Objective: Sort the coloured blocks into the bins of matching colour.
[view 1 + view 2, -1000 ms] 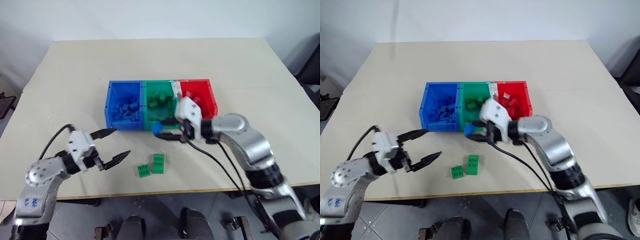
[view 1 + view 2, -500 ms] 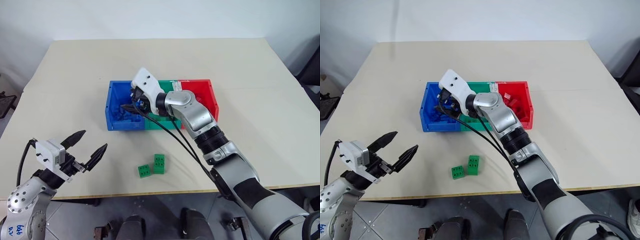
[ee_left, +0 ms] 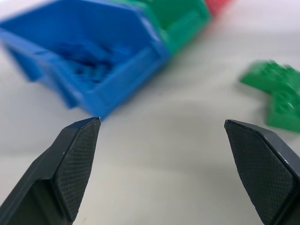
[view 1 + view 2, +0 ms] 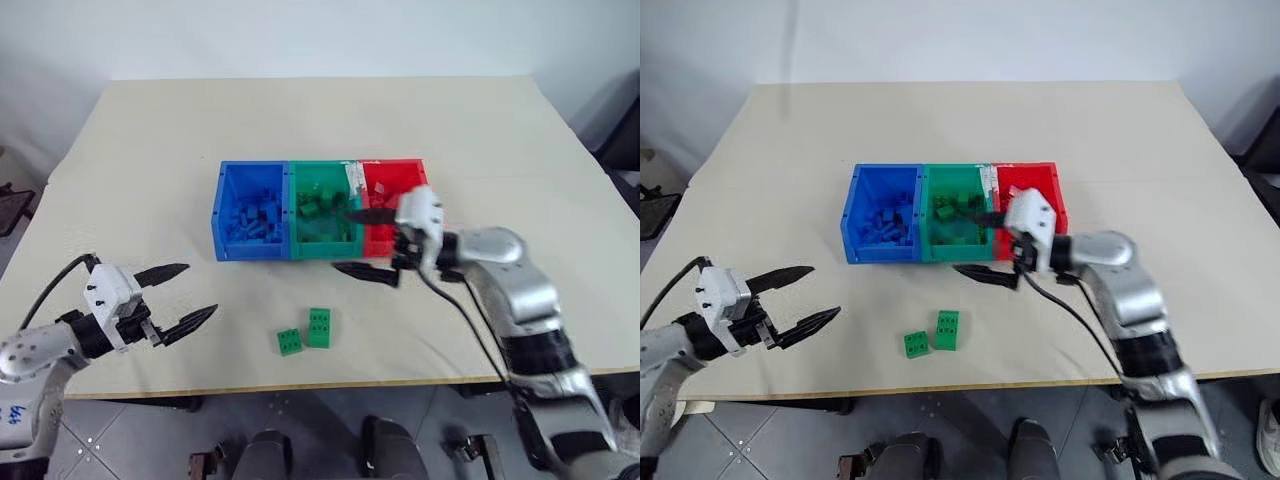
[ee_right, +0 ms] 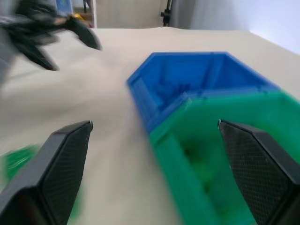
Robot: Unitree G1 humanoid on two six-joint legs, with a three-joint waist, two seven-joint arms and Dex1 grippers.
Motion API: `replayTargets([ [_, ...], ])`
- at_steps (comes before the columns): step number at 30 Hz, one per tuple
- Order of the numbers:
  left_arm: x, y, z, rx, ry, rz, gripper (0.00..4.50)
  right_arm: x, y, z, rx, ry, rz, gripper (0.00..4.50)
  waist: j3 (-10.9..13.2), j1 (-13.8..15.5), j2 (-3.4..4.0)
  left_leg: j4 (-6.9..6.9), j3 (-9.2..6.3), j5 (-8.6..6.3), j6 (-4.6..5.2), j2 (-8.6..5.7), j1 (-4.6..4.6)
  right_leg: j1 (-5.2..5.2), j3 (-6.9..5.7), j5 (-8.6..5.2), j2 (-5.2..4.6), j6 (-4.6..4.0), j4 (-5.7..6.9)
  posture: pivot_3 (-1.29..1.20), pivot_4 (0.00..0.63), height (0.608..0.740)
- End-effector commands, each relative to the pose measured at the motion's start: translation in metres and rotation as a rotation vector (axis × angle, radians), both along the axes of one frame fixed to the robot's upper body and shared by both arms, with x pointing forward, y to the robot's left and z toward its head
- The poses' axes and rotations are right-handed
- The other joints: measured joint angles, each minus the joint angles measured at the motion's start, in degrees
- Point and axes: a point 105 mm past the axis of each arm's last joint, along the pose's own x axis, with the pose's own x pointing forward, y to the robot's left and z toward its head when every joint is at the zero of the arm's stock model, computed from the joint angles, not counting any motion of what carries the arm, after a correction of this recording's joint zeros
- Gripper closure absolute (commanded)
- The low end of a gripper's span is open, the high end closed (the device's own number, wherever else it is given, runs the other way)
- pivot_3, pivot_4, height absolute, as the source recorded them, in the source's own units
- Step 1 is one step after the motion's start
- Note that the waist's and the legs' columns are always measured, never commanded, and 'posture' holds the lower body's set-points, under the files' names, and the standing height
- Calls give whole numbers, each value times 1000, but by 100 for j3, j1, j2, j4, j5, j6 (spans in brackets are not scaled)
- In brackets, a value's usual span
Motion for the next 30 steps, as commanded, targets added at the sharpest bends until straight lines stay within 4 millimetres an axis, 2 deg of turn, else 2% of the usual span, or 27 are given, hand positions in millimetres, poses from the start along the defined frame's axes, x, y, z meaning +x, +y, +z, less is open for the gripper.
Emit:
replayTargets([
  [1, 1, 6, -1, 88, 27, -75, 0, -24, -25, -7, -83, -68, 14, 30, 0, 21, 0, -1, 0, -2, -2, 3, 3, 0, -2, 0, 2, 0, -2, 0, 150, 740],
  [7, 15, 2, 2, 94, 21, -123, 0, -47, -48, -36, -217, -73, -6, 30, 0, 39, -1, 14, 17, -15, 10, 3, 4, 2, -1, 0, -2, 0, -1, 0, 150, 740],
  [11, 8, -48, 3, 87, 70, -339, 0, -57, -56, -35, -181, -22, -69, 30, 0, 65, -1, 17, 17, -16, 11, 2, 7, 5, -1, 0, -4, 0, 0, 0, 150, 740],
  [14, 1, -88, -2, 180, 107, -493, 0, -66, -61, -36, -203, 25, -76, 30, 1, 172, -2, 22, 17, -17, 13, 2, 6, 8, -1, 1, -5, 1, 0, 0, 150, 740],
  [18, 7, -131, -3, 188, 114, -559, 0, -71, -62, -38, -223, 20, -101, 30, 1, 256, -3, 31, 17, -18, 14, 1, 8, 17, -1, 1, -4, 1, 0, 0, 150, 740],
  [22, 13, -160, -9, 243, 114, -586, 0, -77, -59, -41, -230, 40, -110, 30, 1, 314, -4, 32, 21, -18, 14, 0, 9, 16, 2, 1, -4, 1, -2, 0, 150, 740],
  [27, 26, -173, -24, 403, 132, -586, 0, -85, -58, -44, -235, 72, -132, 30, 2, 336, -5, 33, 21, -18, 15, -2, 7, 18, 2, 1, -4, 1, -8, 0, 150, 740],
  [30, 25, -175, -31, 453, 175, -596, 0, -87, -57, -45, -239, 74, -145, 30, 3, 336, -6, 34, 21, -19, 16, -2, 7, 19, 2, 1, -4, 0, -9, 0, 150, 740],
])
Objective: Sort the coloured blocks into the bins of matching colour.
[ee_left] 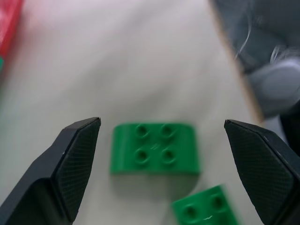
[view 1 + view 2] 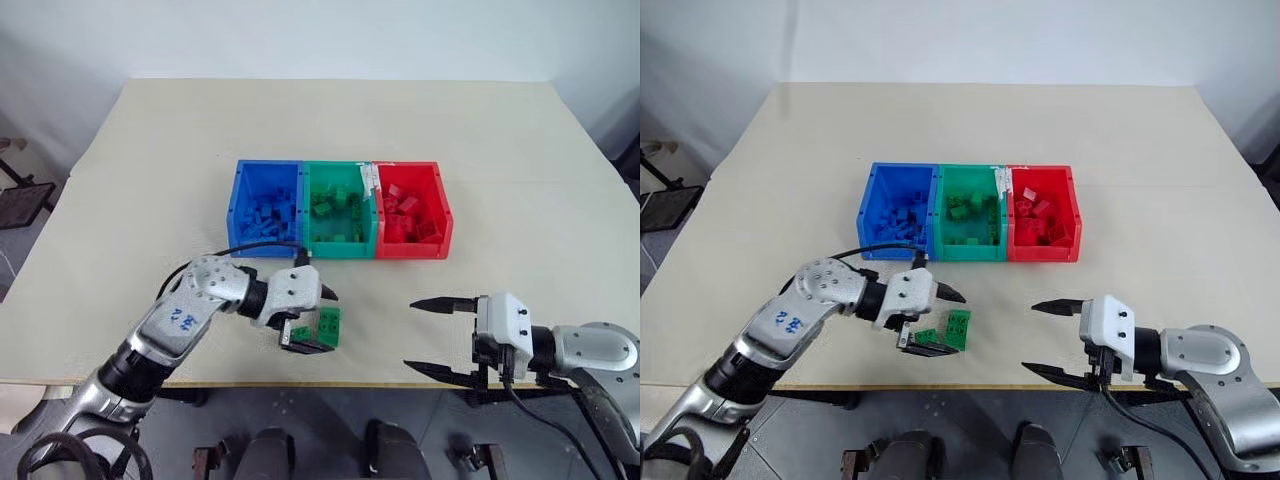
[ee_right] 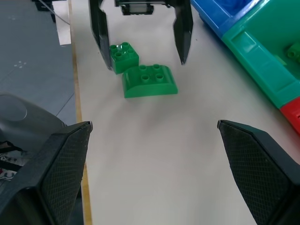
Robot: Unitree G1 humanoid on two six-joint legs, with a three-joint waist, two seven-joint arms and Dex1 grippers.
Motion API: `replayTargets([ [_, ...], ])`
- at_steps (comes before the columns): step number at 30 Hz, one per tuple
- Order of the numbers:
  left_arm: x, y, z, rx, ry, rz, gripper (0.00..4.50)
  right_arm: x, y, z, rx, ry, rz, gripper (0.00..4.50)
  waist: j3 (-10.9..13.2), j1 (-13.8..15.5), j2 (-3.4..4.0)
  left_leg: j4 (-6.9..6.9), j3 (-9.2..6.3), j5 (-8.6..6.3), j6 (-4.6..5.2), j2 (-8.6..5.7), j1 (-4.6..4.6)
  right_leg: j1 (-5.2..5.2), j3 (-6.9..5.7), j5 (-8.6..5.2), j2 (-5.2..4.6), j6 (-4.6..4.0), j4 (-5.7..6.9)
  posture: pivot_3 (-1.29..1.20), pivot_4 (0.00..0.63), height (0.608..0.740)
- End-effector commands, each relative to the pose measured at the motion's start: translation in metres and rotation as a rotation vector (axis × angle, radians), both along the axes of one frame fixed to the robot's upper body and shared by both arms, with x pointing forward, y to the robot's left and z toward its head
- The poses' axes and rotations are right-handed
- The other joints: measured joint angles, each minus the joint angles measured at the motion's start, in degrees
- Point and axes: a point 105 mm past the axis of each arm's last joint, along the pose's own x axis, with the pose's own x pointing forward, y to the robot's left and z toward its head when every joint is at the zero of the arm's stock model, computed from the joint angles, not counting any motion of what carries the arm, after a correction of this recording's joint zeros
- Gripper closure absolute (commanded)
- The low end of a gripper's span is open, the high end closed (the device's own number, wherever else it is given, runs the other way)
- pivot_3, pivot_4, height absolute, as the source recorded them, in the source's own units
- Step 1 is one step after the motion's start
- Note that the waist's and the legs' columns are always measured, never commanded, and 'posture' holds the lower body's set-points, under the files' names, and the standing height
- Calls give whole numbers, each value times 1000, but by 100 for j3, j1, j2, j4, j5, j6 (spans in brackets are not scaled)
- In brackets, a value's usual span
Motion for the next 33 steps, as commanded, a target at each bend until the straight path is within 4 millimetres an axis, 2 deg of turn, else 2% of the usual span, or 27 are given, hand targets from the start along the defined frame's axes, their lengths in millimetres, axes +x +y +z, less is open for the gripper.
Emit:
replayTargets([
  [1, -6, 0, -6, 86, 15, -38, 0, -4, 4, 9, -8, -37, 6, 30, 0, -8, -1, 0, 0, 0, 1, 0, -1, -1, 0, 0, 0, 0, -1, 0, 150, 740],
  [4, -9, -5, -2, 94, 26, -46, 0, -6, 5, 9, -7, -31, -4, 30, 1, -5, -1, -1, 0, -1, 1, 1, -1, -2, 0, 0, 0, 0, 0, 0, 150, 740],
  [9, -7, -6, -8, 115, 36, -43, 0, -6, 7, 10, -16, -27, -6, 30, 2, 12, -3, 5, -1, -2, 3, 0, -3, 1, 0, 0, 0, 0, -1, 0, 150, 740],
  [12, -4, -8, -8, 113, 16, -37, 525, -5, 6, 10, -24, -27, -9, 0, 2, 10, -3, 7, -1, -2, 4, 0, -4, 1, 0, 0, 0, 0, -1, 0, 150, 740],
  [14, -3, -10, -8, 105, 7, -35, 1134, -4, 6, 10, -29, -28, -10, 0, 2, 9, -3, 7, -1, -2, 4, 0, -4, 1, 0, 0, 0, 0, 0, 0, 150, 740],
  [19, -4, -16, 0, 34, -23, -61, 1192, -2, 4, 10, -15, -40, -27, 0, 2, 9, -3, 10, -2, -2, 4, 0, -5, 1, 0, 0, 0, 0, 0, 0, 150, 740],
  [21, 0, -21, 17, -31, -96, -72, 1192, 0, 4, 12, 14, -66, -57, 0, 2, 10, -3, 11, -2, -2, 5, 0, -5, 0, 0, 0, 0, 0, 1, 0, 150, 740],
  [24, 16, -28, 49, -184, -190, 3, 1192, 0, 4, 18, 68, -82, -107, 0, 3, 28, -5, 20, -5, -3, 5, 0, -11, 0, -1, 0, 0, 0, 0, 0, 150, 740],
  [26, 37, -29, 69, -295, -246, 114, 1192, 4, 2, 27, 130, -118, -173, 0, 3, 49, -5, 31, -5, -5, 8, 0, -16, 1, -1, 0, -1, 0, 2, 0, 150, 740],
  [31, 67, -27, 87, -412, -303, 260, 1192, 11, -5, 41, 209, -173, -288, 0, 3, 45, -5, 45, -6, -6, 11, -1, -20, 1, -1, 0, -1, 0, 6, 0, 150, 740],
  [33, 95, -28, 97, -508, -261, 394, 1192, 21, -19, 53, 264, -225, -406, 0, 3, 66, -6, 45, -6, -6, 11, -1, -20, 0, -2, 0, -1, 0, 8, 0, 150, 740],
])
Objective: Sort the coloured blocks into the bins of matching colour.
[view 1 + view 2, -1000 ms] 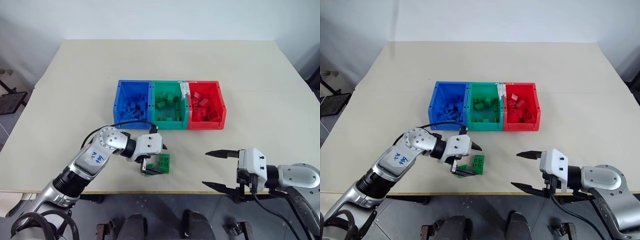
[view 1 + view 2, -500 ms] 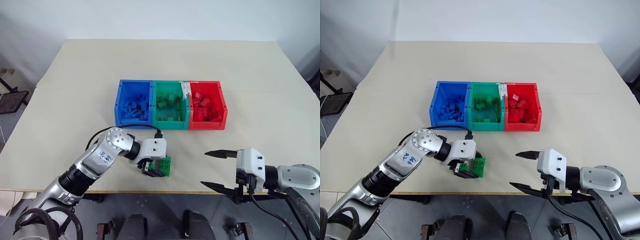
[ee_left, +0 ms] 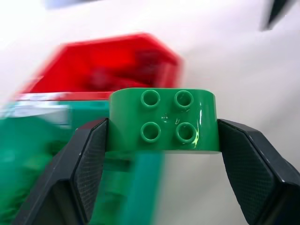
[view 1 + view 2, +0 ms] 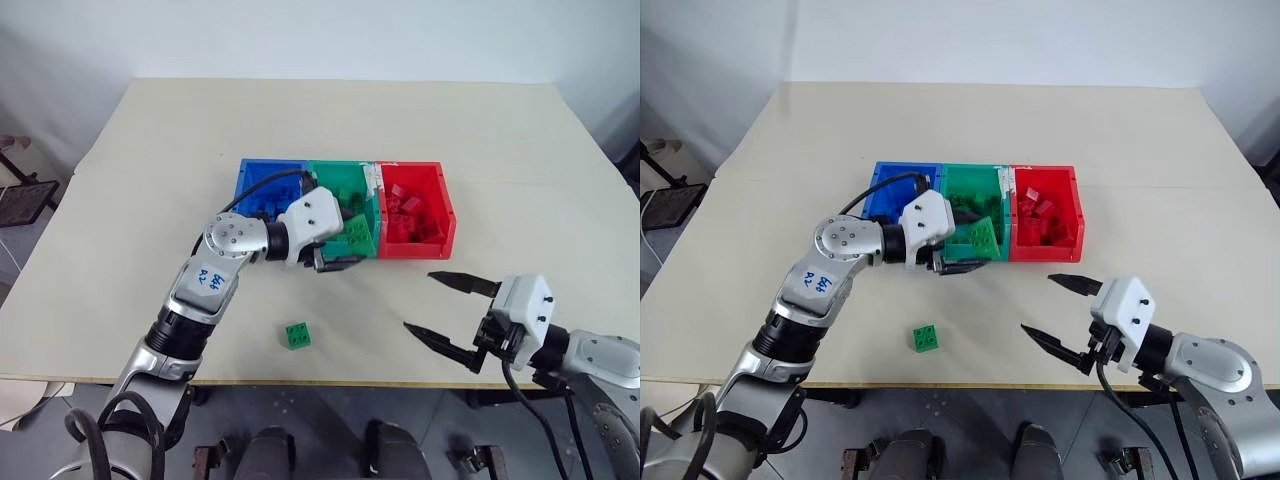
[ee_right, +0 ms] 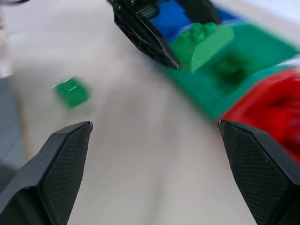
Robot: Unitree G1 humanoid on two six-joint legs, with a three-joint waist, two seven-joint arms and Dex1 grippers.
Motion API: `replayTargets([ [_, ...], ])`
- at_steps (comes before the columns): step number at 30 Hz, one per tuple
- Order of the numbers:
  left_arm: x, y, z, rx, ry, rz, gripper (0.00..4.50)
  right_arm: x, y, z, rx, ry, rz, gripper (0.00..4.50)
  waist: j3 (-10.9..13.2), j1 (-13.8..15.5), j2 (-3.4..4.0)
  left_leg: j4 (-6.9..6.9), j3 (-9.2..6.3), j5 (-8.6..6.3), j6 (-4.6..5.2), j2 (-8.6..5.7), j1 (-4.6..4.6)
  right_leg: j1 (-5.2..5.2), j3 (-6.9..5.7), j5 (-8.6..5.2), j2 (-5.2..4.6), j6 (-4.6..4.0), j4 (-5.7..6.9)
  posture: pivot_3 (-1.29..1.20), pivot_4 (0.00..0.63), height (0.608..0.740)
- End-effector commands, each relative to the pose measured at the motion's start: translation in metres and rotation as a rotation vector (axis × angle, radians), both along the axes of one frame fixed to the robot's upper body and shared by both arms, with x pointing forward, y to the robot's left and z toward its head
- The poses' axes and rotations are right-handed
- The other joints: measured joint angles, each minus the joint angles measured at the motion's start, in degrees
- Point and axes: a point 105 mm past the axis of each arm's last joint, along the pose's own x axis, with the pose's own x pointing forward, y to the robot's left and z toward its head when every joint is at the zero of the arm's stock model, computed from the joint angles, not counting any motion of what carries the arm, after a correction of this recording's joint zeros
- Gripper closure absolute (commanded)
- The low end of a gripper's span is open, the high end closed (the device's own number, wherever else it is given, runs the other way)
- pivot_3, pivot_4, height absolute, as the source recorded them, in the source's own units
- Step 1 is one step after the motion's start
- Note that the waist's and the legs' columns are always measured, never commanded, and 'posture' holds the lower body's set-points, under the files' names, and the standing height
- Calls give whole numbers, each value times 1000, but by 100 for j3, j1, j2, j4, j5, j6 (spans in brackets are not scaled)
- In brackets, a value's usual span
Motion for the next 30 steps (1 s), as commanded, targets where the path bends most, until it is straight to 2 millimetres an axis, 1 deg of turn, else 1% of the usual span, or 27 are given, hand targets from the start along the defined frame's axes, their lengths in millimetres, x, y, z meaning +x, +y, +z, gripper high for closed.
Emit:
replayTargets([
  [1, 36, 0, 24, -161, 22, 149, 1192, 7, -15, 24, 57, -106, -140, 0, 1, 69, -2, 5, -1, 0, 0, -2, -4, 0, -1, 0, 0, 0, -1, 0, 150, 740],
  [2, 43, -1, 25, -180, 37, 170, 1192, 9, -18, 25, 55, -114, -160, 0, 1, 91, -2, 17, -2, -1, 3, -2, -15, -1, -2, 0, 0, 0, -2, 0, 150, 740],
  [4, 48, -5, 32, -221, 53, 166, 1192, 8, -17, 24, 47, -109, -159, 0, 1, 87, -2, 28, -2, -5, 10, -5, -32, -7, -3, 0, 0, 1, -10, 0, 150, 740],
  [7, 52, -8, 35, -235, 70, 149, 1192, 8, -15, 25, 46, -109, -147, 0, 1, 81, -1, 22, -2, -8, 14, -4, -33, -12, -4, 2, 0, 5, -9, 0, 150, 740],
  [9, 51, -7, 34, -222, 71, 135, 464, 8, -13, 25, 45, -113, -137, 0, 1, 72, -1, 21, -2, -8, 15, -4, -33, -12, -6, 3, 0, 6, -9, 0, 150, 740],
  [11, 48, -5, 32, -206, 84, 117, 24, 8, -12, 26, 47, -117, -126, 0, 1, 66, -1, 21, -2, -8, 15, -4, -33, -12, -7, 3, 0, 6, -8, 0, 150, 740],
  [15, 46, 8, 32, -207, 72, 126, 24, 10, -7, 27, 41, -117, -84, 0, 1, 46, -1, 24, -2, -8, 14, -4, -33, -12, -6, 3, 0, 6, -7, 0, 150, 740],
  [16, 44, 14, 36, -219, 44, 127, 24, 11, -5, 27, 40, -115, -70, 0, 1, 40, -1, 24, -2, -8, 14, -4, -32, -12, -6, 3, 0, 6, -6, 0, 150, 740],
  [18, 34, 36, 37, -216, -14, 99, 24, 14, 1, 27, 32, -109, -20, 0, 0, 2, -1, 24, -2, -8, 14, -3, -32, -12, -6, 3, 0, 6, -6, 0, 150, 740],
  [20, 18, 56, 35, -215, -22, 60, 24, 17, 6, 29, 26, -105, 27, 0, 0, -92, 1, 21, -2, -8, 14, -1, -29, -14, -5, 3, 0, 6, -2, 0, 150, 740],
  [22, -3, 77, 26, -171, -31, -4, 24, 18, 13, 30, 17, -98, 85, 0, 0, -158, 1, 18, -5, -8, 14, 2, -25, -16, -7, 3, 1, 6, 3, 0, 150, 740],
  [24, -20, 104, 7, -92, 17, -14, 24, 19, 21, 29, -3, -89, 149, 0, 0, -206, 1, 11, -7, -8, 13, 3, -23, -17, -7, 3, 1, 5, 5, 0, 150, 740],
  [26, -36, 135, -5, -86, 106, 19, 24, 18, 32, 26, -34, -76, 229, 0, 0, -215, 2, 11, -9, -9, 12, 3, -23, -16, -10, 3, 0, 6, 4, 0, 150, 740],
  [27, -41, 153, -8, -86, 130, 62, 24, 17, 38, 24, -51, -64, 275, 0, 0, -226, 2, 12, -10, -9, 11, 4, -23, -16, -10, 3, 1, 6, 3, 0, 150, 740],
  [28, -46, 166, -10, -81, 148, 96, 24, 16, 43, 23, -68, -54, 311, 0, 0, -224, 2, 12, -10, -9, 11, 4, -23, -16, -10, 3, 0, 5, 4, 0, 150, 740],
  [30, -53, 182, -15, -53, 177, 138, 24, 15, 50, 21, -95, -47, 366, 0, 1, -190, 0, 14, -13, -10, 10, 6, -26, -17, -12, 3, 1, 5, 2, 0, 150, 740],
])
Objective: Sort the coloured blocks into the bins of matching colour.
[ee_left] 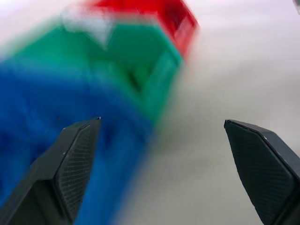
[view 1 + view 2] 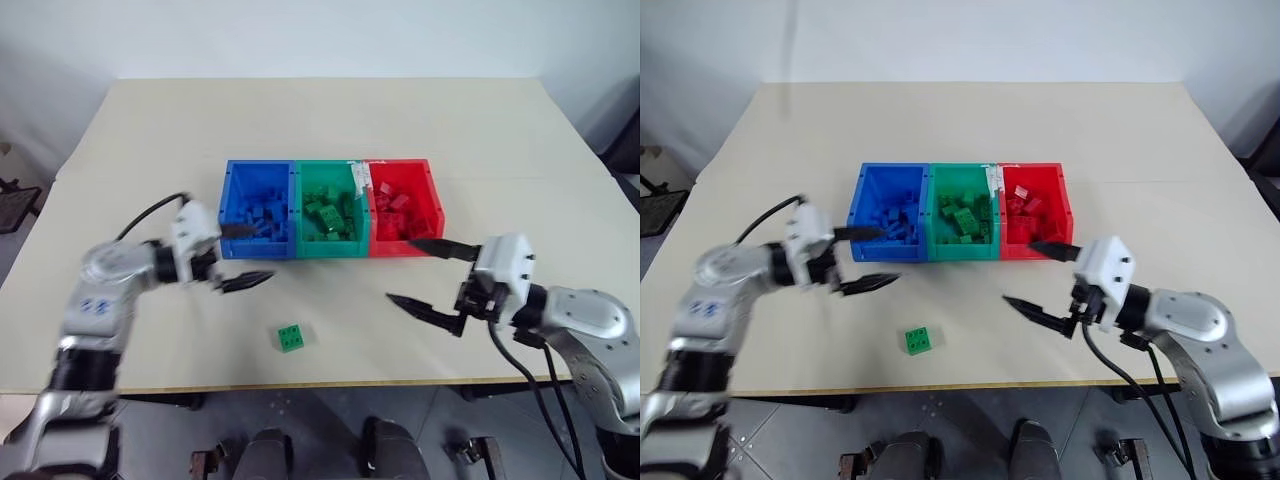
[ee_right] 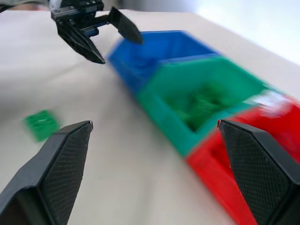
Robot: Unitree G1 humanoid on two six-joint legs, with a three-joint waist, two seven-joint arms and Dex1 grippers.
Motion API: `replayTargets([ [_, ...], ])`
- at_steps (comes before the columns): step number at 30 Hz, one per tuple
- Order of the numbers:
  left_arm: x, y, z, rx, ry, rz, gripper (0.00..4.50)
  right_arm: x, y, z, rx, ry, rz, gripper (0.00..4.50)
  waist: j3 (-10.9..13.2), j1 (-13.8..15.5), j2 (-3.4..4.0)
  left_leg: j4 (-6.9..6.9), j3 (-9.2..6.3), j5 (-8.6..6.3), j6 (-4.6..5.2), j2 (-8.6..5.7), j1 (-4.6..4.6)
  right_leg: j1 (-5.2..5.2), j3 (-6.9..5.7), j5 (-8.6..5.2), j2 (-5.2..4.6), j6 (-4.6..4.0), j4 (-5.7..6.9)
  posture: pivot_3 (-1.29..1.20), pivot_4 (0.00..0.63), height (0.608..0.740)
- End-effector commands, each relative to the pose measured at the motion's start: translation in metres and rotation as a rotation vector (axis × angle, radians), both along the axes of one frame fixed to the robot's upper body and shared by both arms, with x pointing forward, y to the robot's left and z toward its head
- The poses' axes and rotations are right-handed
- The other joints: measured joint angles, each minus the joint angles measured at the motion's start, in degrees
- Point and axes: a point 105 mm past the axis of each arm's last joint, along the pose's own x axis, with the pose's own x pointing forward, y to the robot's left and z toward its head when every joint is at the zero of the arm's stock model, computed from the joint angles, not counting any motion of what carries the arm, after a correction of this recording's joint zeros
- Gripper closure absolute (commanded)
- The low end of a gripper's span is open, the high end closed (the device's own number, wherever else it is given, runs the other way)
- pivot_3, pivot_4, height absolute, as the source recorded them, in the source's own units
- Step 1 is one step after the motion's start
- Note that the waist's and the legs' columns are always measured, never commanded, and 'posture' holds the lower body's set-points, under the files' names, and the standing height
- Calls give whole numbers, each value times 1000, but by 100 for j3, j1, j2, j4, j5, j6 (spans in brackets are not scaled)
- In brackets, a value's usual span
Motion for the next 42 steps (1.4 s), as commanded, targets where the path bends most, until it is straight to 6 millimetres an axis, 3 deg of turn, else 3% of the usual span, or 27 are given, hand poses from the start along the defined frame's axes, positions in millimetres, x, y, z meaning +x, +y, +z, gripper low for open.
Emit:
replayTargets([
  [1, -15, 24, 14, 38, -51, 30, 24, -6, 14, 2, -58, -24, 119, 0, 0, 61, 0, 6, -7, 0, 0, -2, -6, 2, -3, 0, -1, 0, 0, 0, 150, 740],
  [4, -25, 48, 3, 118, -55, 100, 24, -7, 25, -9, -127, -10, 204, 0, 0, 109, 0, 10, -3, -3, 1, -5, -7, 5, -2, 0, -5, 1, -5, 0, 150, 740],
  [7, -33, 47, -8, 189, -52, 74, 24, -5, 28, -14, -134, 8, 210, 0, 0, 152, 0, 9, -4, -4, -1, -4, -8, 4, -5, 1, -5, 1, -3, 0, 150, 740],
  [12, -48, 4, -18, 194, -7, -56, 24, -4, 15, -16, -137, 14, 169, 0, 0, 155, -1, 11, -3, -4, -1, -4, -9, 4, -6, 1, -5, 1, -2, 0, 150, 740],
  [20, -50, -84, -38, 160, 84, -104, 24, -17, -34, -41, -234, 83, 42, 0, -1, 171, -2, 14, -2, -6, 0, -5, -8, 7, -4, 1, -5, 3, 1, 0, 150, 740],
  [23, -52, -97, -49, 183, 125, -104, 24, -21, -43, -45, -232, 100, 4, 0, -2, 126, -1, 13, 4, -6, -1, -4, -1, 6, 0, 2, -4, 2, 2, 0, 150, 740],
  [27, -53, -97, -66, 281, 189, -100, 24, -26, -50, -49, -230, 106, -48, 0, -3, 153, 0, 9, 7, -6, -1, -3, 5, 7, 4, 1, -3, 1, 3, 0, 150, 740],
  [30, -50, -90, -69, 334, 203, -92, 609, -29, -50, -50, -224, 105, -59, 0, -3, 161, 0, 14, 7, -6, -1, -4, 3, 11, 5, 1, -3, 1, -3, 0, 150, 740],
  [32, -48, -87, -68, 351, 205, -91, 1230, -30, -49, -51, -220, 104, -64, 0, -3, 162, 0, 14, 6, -6, -1, -3, 3, 11, 5, 1, -3, 0, -3, 0, 150, 740],
  [38, -45, -100, -55, 258, 184, -138, 3025, -29, -49, -51, -204, 93, -85, 0, -3, 176, 0, 14, 6, -6, 0, -4, 2, 11, 6, 1, -4, 0, -5, 0, 150, 740],
  [42, -25, -110, -18, 90, 117, -116, 3021, -28, -54, -44, -131, 73, -160, 0, -2, 211, -3, 22, 2, -6, 0, -5, -8, 10, 3, 1, -4, 0, -6, 0, 150, 740],
])
